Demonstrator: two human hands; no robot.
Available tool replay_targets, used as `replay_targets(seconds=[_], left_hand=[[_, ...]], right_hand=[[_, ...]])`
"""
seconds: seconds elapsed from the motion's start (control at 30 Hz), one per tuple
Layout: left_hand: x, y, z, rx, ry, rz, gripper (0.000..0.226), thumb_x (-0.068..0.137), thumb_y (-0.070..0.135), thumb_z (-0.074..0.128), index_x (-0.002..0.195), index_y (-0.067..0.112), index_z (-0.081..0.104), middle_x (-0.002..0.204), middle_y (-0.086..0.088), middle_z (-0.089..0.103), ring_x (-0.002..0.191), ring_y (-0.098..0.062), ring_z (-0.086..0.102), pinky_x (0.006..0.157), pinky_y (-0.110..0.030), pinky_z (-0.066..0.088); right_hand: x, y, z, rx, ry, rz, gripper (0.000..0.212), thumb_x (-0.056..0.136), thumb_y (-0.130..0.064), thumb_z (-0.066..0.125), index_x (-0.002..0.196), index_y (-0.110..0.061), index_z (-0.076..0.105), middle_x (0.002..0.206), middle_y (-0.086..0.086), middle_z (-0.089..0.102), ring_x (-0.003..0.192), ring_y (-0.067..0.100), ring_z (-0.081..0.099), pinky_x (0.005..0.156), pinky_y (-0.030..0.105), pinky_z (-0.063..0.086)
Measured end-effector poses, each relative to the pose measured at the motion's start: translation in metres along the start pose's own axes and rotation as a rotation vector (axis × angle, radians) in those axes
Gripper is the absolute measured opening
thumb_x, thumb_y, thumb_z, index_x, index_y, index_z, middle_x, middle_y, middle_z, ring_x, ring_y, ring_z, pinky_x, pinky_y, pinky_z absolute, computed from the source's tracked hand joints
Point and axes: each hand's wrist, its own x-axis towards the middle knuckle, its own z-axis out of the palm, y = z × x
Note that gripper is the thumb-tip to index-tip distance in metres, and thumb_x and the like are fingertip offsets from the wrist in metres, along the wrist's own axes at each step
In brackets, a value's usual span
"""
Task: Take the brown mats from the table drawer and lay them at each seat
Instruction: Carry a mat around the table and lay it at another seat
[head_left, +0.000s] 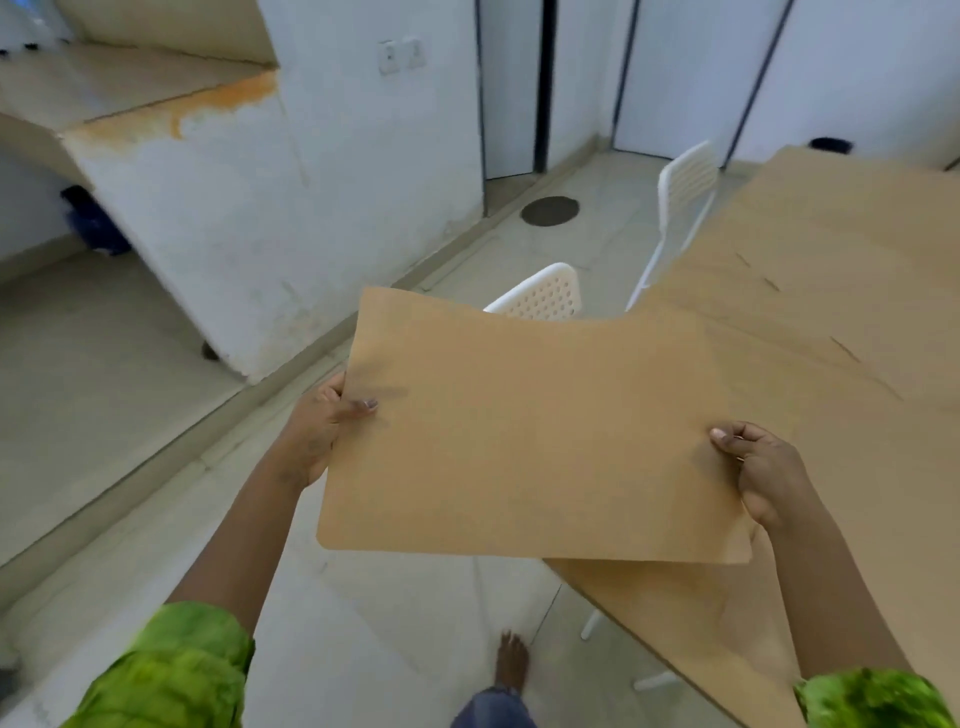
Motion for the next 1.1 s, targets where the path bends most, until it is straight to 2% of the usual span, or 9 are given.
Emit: replay_targets(seconds=[0.17,0.3,0.47,0.57,0.73,0.8,0.87,1.0,1.1], left_hand=[[0.106,0.024,0.017,0.082,-0.156,-0.024,0.030,0.085,-0.004,0.054,0.103,0.015,0.068,0.098,-0.004,0.074,0.072,-0.020,0.067,0.064,-0.030,0.058],[0.182,0.039,0.035,0.148,-0.265,-0.038,0.027,0.085,-0.005,0.055,0.103,0.011,0.067,0.100,-0.010,0.071,0.077,-0.021,0.068,0.067,-0.032,0.059],[0.267,0.051,0.063,0.193,-0.437,-0.067,0.028,0.084,-0.006,0.055,0.105,0.010,0.066,0.093,-0.009,0.072,0.077,-0.023,0.068,0.069,-0.034,0.058],[0.311,0.059,0.077,0.224,-0.573,-0.062,0.027,0.085,-0.006,0.054,0.102,0.011,0.065,0.082,-0.001,0.074,0.070,-0.018,0.069,0.061,-0.028,0.058],[0.360,0.076,0.098,0.238,-0.816,-0.104,0.032,0.086,-0.005,0.053,0.109,0.015,0.061,0.086,-0.001,0.073,0.069,-0.015,0.070,0.062,-0.028,0.059],[0.374,0.084,0.110,0.274,-0.887,-0.118,0.034,0.086,-0.005,0.053,0.112,0.014,0.060,0.090,-0.005,0.072,0.068,-0.017,0.069,0.062,-0.029,0.059],[0.385,0.089,0.126,0.319,-0.960,-0.111,0.035,0.085,-0.007,0.052,0.115,0.011,0.059,0.094,-0.011,0.069,0.067,-0.019,0.068,0.061,-0.031,0.059],[0.389,0.092,0.170,0.433,-1.115,-0.048,0.030,0.085,-0.007,0.052,0.106,0.012,0.062,0.088,-0.009,0.069,0.059,-0.015,0.068,0.055,-0.027,0.057],[0.389,0.087,0.203,0.540,-1.223,0.049,0.020,0.087,-0.005,0.052,0.097,0.008,0.064,0.078,-0.005,0.070,0.055,-0.012,0.067,0.056,-0.025,0.056]], right_hand=[[0.030,-0.004,0.000,0.071,0.144,0.032,0.025,0.088,0.002,0.052,0.070,-0.014,0.056,0.047,-0.016,0.063,0.063,0.004,0.054,0.062,0.014,0.045],[0.043,-0.011,0.007,0.152,0.275,0.044,0.026,0.088,0.002,0.052,0.068,-0.014,0.053,0.046,-0.015,0.062,0.047,-0.004,0.056,0.048,0.006,0.046],[0.037,-0.008,0.023,0.248,0.476,0.040,0.026,0.088,0.002,0.051,0.069,-0.014,0.051,0.046,-0.016,0.063,0.045,-0.007,0.058,0.047,0.004,0.046],[0.023,0.001,0.045,0.327,0.602,0.016,0.025,0.089,0.002,0.050,0.069,-0.013,0.051,0.047,-0.016,0.064,0.052,-0.003,0.060,0.048,0.005,0.047],[-0.012,0.026,0.098,0.440,0.858,0.024,0.022,0.088,0.000,0.052,0.070,-0.013,0.054,0.067,-0.006,0.063,0.066,0.006,0.058,0.059,0.012,0.050],[-0.027,0.033,0.123,0.453,0.953,0.025,0.023,0.088,0.000,0.052,0.069,-0.013,0.052,0.077,-0.002,0.056,0.073,0.011,0.052,0.066,0.017,0.042],[-0.041,0.038,0.145,0.469,1.072,0.036,0.025,0.088,0.002,0.052,0.068,-0.012,0.051,0.076,-0.001,0.054,0.073,0.009,0.049,0.065,0.018,0.038],[-0.069,0.055,0.179,0.582,1.251,0.079,0.024,0.088,0.001,0.052,0.068,-0.012,0.052,0.060,-0.004,0.064,0.075,0.013,0.049,0.064,0.014,0.043],[-0.080,0.066,0.198,0.660,1.346,0.104,0.024,0.090,0.000,0.051,0.068,-0.010,0.051,0.076,0.002,0.052,0.070,0.012,0.046,0.084,0.026,0.035]])
